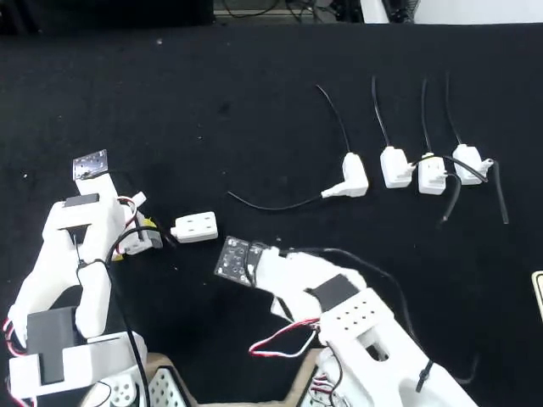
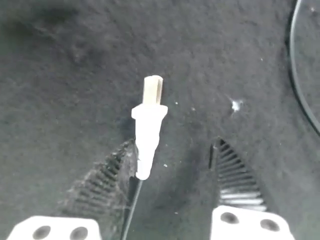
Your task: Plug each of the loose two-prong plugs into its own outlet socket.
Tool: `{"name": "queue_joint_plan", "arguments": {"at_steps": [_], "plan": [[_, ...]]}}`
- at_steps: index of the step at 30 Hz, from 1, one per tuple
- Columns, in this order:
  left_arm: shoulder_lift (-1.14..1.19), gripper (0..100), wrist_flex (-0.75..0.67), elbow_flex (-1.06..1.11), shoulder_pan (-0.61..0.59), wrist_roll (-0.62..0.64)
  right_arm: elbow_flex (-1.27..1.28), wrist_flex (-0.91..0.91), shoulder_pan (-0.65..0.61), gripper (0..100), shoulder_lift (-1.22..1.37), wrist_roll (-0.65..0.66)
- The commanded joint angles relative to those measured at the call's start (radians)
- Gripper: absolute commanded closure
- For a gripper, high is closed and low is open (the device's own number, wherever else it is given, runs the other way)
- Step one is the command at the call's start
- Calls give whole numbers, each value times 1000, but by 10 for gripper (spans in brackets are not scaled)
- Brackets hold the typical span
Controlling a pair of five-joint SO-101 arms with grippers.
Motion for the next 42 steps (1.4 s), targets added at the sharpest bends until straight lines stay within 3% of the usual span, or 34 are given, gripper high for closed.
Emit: {"name": "queue_joint_plan", "arguments": {"at_steps": [1, 6, 18, 23, 30, 42], "plan": [[-23, 744, -12, -5, -21, 8, -42, -18, 21, 770, -12, 9], [-23, 744, -12, -5, -21, 9, -42, -18, 6, 770, 21, 3], [-23, 744, -12, -4, -21, 9, -278, -51, 5, 790, 429, -52], [-23, 744, -12, -5, -21, 9, -280, -51, 3, 791, 433, -63], [-23, 744, -11, -5, -21, 9, -302, -52, -71, 788, 412, -242], [-23, 744, -11, -2, -21, 9, -271, -54, -12, 790, 414, -192]]}}
